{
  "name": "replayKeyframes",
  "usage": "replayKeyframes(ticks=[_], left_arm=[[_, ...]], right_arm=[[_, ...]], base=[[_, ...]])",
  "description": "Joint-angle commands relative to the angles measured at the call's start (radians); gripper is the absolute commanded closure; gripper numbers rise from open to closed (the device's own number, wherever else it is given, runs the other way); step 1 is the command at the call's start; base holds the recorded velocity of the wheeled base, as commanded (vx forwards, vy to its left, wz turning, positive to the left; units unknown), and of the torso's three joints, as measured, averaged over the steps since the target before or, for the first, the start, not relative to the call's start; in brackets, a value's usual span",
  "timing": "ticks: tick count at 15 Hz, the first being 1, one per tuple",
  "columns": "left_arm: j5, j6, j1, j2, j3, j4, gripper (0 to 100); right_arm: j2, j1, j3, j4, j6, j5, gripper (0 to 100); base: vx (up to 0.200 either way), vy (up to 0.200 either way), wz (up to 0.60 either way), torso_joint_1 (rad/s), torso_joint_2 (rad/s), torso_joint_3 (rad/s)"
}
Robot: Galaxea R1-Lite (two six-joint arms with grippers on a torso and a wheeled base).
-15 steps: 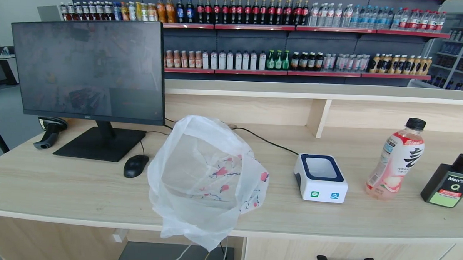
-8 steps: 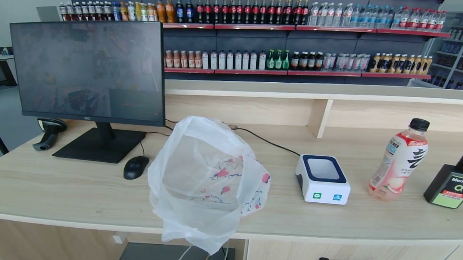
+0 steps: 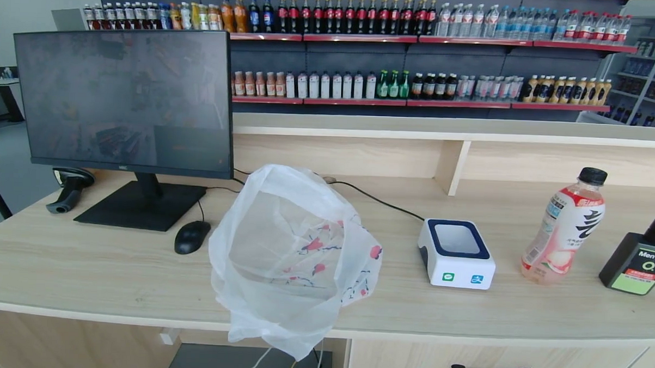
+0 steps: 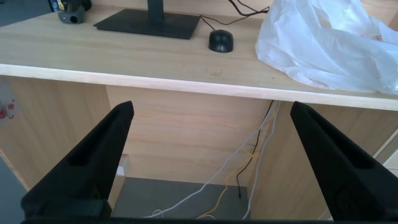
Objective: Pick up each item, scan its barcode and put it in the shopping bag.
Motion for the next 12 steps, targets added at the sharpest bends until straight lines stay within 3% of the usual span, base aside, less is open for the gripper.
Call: replayKeyframes(ticks=[1, 4, 8, 12], left_arm=[[0.0, 0.0, 0.0, 0.0, 0.0, 0.0, 0], [0.0, 0.0, 0.0, 0.0, 0.0, 0.0, 0], [0.0, 0.0, 0.0, 0.0, 0.0, 0.0, 0], [0.0, 0.0, 0.0, 0.0, 0.0, 0.0, 0]], right_arm=[[0.001, 0.003, -0.028, -0.026, 0.005, 0.009, 0], [0.15, 0.028, -0.23, -0.043, 0.016, 0.035, 0], [0.369, 0.053, -0.259, -0.118, 0.016, 0.037, 0], [0.538, 0.158, -0.331, -0.125, 0.037, 0.035, 0]], base=[[0.0, 0.0, 0.0, 0.0, 0.0, 0.0], [0.0, 0.0, 0.0, 0.0, 0.0, 0.0], [0.0, 0.0, 0.0, 0.0, 0.0, 0.0], [0.0, 0.0, 0.0, 0.0, 0.0, 0.0]])
